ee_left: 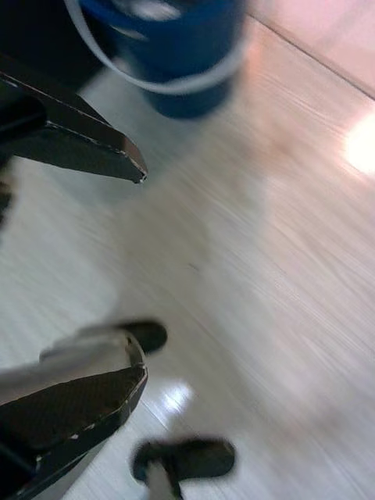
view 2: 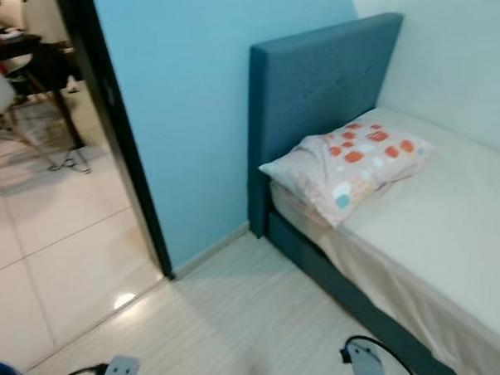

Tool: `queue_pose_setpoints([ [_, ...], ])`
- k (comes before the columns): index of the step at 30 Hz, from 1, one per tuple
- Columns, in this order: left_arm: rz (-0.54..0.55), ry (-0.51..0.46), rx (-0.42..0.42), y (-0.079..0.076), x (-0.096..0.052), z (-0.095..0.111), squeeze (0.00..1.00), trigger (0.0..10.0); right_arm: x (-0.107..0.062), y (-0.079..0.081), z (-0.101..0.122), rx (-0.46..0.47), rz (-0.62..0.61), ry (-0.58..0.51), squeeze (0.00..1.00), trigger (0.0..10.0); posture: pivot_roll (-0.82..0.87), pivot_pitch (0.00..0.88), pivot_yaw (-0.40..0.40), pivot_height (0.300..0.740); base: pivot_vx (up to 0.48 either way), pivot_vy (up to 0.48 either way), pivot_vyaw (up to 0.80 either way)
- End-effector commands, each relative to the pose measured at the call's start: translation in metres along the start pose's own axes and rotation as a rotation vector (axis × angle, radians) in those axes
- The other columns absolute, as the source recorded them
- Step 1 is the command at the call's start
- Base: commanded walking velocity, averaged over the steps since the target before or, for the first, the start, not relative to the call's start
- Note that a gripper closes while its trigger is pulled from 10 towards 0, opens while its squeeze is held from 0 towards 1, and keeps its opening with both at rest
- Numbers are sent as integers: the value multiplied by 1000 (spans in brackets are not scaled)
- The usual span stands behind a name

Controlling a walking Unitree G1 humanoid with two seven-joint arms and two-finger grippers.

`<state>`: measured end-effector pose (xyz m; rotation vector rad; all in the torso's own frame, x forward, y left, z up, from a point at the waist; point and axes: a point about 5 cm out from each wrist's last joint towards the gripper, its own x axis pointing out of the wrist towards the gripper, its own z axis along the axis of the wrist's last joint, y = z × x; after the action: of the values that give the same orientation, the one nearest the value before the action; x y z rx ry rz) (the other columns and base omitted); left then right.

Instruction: Clean up the room

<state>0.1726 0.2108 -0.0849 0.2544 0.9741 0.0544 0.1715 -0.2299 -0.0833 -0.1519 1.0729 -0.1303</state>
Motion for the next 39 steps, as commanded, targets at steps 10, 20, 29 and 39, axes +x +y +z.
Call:
queue_pose_setpoints([
  [10, -35, 23, 2, -7, -1, -5, 0, 10000, -1, 30, -10, 19, 37, 22, 0, 10000, 162, 27, -54, 724, 0, 0, -744],
  [20, -46, 30, -28, -7, -1, -4, 0, 10000, -1, 38, -4, 30, 54, 6, 0, 10000, 154, 33, -53, 724, 0, 0, -744],
  [29, -49, 51, -1, -6, -1, -6, 0, 10000, -1, 24, -13, 35, 45, 13, 0, 10000, 145, 35, -39, 724, 0, 0, -744],
  [39, -39, 55, -37, -2, 1, -2, 0, 10000, -2, 6, -20, 27, 31, 21, 0, 10000, 151, 24, -35, 724, 0, 0, -744],
])
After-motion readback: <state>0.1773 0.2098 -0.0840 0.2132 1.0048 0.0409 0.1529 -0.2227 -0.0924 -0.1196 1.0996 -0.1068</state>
